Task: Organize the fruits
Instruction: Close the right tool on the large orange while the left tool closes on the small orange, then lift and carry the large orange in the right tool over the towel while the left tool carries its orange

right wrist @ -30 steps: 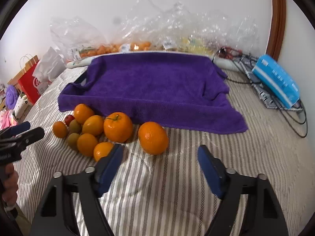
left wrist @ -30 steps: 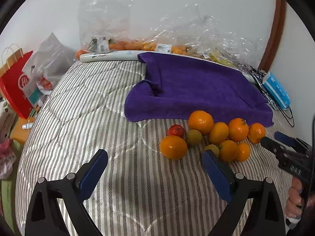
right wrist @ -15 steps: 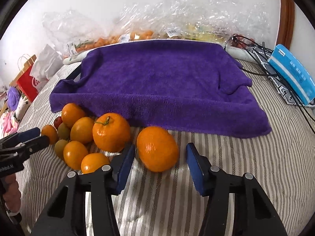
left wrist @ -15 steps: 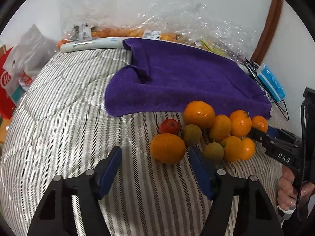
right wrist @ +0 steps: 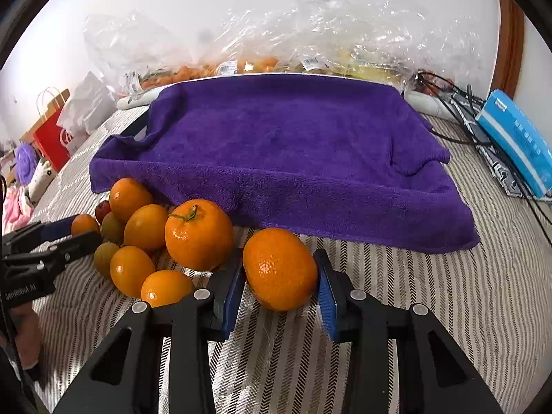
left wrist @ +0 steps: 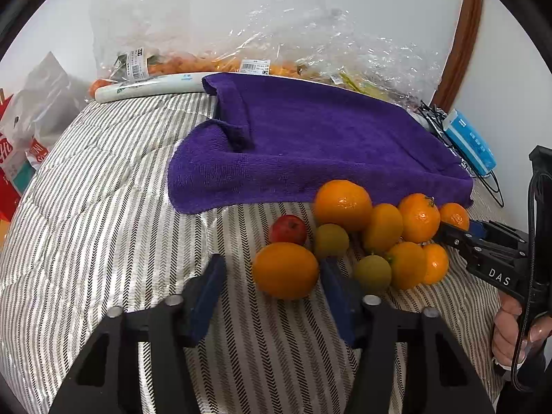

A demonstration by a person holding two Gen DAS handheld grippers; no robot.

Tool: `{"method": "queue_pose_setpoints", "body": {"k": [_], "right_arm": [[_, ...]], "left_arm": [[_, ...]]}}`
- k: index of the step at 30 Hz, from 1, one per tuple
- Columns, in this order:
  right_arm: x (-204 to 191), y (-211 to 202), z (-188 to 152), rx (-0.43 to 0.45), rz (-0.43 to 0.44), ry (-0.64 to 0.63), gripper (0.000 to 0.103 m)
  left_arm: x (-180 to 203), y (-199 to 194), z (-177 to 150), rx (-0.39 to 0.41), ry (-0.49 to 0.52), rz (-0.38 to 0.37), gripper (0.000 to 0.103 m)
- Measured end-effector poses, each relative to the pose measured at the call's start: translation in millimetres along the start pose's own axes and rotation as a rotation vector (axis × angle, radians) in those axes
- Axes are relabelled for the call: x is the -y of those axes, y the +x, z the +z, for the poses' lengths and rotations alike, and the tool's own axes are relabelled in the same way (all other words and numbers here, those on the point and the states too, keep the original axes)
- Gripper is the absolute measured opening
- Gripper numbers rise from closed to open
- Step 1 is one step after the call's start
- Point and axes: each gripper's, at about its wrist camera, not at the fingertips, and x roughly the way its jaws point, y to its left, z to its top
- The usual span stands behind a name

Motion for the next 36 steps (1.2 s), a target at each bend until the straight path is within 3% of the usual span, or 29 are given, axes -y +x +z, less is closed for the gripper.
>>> {"method": "queue_pose_setpoints", "body": {"k": [1,6,13,18,23,26,30,36], "right_arm": [[0.2,0.2,0.2,-0.001,0.007,0.000,0.039],[3.5,-1.5,-1.1,0.007,0.033,0.013,0.038],[3.6,-11.4,-3.2,0.041,0.065,0.011,0.038],[7.6,-22.0,-2.8,0.036,0.079,0.008,0.038],[15.6,-41.8,2.3,0.059,0.080,0.015,0.038],[19.4,-47.8,0.5,0.067,0.058,0.017,0.038],[24.3,-51.2,-7.4,0.061,0.060,0.042,0.038],[26.3,-53.3,-12.2,0.058,0.061,0.048,0.038]], "left_arm": [[-0.4,0.0,0.0,0.001,-0.002,-0.018,0.038],[2.6,-0.7,-2.1,0.005,0.000,-0.081,0.038],[10.2,-11.8,-3.4,0.013,0.033,-0.058,0.038],[5.8,-30.8,4.9,0.027,0.020,-0.053,0.021],[7.4,-31.7,6.8,0.000,0.029,-0.064,0.021],[9.5,-29.7,0.5,0.038,0.041,-0.012,0.021],[9.2,-32.9,-4.8,0.045,0.046,-0.009,0.037],[5.0,-17.5,-16.7,-0.011,0.053,0.037,0.041]]}}
